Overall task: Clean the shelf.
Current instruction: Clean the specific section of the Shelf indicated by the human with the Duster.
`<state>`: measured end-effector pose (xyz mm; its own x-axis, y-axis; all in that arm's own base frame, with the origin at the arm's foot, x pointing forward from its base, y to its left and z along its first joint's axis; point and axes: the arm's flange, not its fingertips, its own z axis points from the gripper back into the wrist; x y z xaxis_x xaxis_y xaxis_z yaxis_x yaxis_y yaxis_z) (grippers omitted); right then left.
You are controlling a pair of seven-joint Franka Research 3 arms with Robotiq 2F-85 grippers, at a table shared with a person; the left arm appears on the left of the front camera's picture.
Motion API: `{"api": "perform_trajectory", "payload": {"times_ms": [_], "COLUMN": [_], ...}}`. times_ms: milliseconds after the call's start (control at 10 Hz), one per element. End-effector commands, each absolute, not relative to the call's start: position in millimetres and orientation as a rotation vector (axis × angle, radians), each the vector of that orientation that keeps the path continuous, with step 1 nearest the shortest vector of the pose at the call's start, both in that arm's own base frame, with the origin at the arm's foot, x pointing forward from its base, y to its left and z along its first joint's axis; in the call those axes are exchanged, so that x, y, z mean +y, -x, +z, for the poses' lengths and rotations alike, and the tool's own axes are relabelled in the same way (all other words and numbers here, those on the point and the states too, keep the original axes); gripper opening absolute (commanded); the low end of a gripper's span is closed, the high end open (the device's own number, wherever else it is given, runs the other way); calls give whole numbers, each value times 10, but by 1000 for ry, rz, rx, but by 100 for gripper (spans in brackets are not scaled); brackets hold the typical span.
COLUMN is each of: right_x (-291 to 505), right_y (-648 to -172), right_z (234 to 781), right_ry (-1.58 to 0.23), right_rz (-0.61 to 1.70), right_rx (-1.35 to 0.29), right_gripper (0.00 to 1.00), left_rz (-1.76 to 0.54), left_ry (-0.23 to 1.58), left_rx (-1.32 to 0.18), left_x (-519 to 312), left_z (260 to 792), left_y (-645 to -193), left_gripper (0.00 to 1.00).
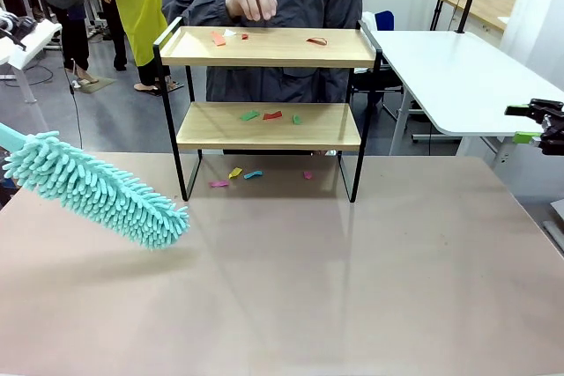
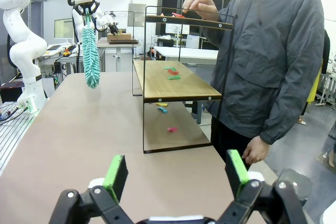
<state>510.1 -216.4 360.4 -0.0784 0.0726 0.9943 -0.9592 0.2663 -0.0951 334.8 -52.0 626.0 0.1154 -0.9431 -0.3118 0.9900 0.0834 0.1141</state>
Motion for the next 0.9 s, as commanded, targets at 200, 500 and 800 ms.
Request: {"api": "perform_trajectory", "payload": {"times_ms": [200, 500, 800], "right_x": [-2155, -2155, -2155], "right_y": [-5108, -5108, -5108], "right_z": [3634, 3634, 3634], "right_ry": [-914, -914, -914], "right_rz": [1099, 1099, 1099], "right_rx": [-1346, -1346, -1346], "right_gripper": [100, 100, 100], "left_rz": [-1451, -1451, -1451], "left_ry": [-333, -333, -333], "left_rx": [183, 183, 183], "left_x": [-500, -500, -500], "left_z": [6303, 6303, 6303], "left_y": [-3345, -3345, -3345], "left_gripper": [13, 13, 13]}}
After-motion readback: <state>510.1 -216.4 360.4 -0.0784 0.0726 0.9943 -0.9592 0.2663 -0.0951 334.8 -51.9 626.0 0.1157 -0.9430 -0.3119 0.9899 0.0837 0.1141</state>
